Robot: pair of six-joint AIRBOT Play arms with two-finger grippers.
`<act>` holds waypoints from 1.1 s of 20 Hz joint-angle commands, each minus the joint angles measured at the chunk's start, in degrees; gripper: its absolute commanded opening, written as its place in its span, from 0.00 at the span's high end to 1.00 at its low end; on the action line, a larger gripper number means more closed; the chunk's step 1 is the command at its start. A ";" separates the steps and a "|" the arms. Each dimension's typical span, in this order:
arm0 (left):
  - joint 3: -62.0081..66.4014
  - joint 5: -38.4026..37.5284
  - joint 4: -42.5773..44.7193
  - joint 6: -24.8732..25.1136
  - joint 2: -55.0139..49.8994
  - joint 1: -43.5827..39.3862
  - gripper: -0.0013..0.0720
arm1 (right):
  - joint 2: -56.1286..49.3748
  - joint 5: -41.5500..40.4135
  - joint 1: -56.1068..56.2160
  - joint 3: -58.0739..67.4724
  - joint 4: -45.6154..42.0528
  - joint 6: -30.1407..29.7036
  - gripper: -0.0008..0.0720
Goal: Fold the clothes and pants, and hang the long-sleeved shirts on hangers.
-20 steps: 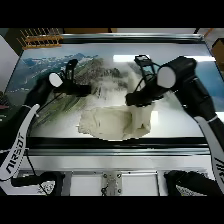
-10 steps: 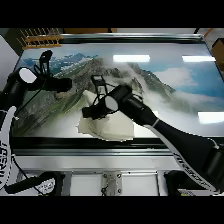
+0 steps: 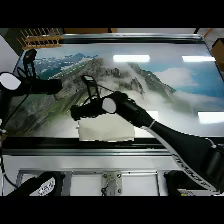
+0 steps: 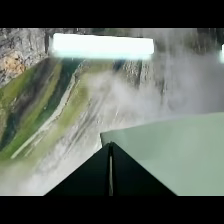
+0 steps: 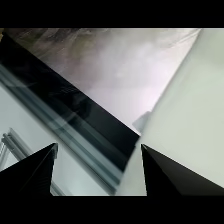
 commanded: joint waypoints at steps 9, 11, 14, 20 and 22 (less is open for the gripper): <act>-24.20 3.15 -0.26 -0.11 17.07 -13.40 0.96 | 25.16 12.70 -40.33 -43.50 0.70 -13.42 0.16; -24.17 3.08 -0.31 -0.59 18.45 -15.74 0.96 | 22.93 10.64 -45.81 -47.69 9.75 -23.52 0.00; -24.15 2.67 -0.28 -1.64 19.71 -18.47 0.96 | 16.02 7.23 -48.11 -48.46 21.68 -36.68 0.00; -24.15 2.03 -0.26 -5.25 21.00 -20.48 0.96 | 1.99 5.38 -44.59 -47.39 48.65 -56.39 0.00; -24.15 2.14 -0.26 -5.75 21.00 -20.50 0.96 | -0.57 5.38 -40.79 -45.13 48.81 -56.30 0.00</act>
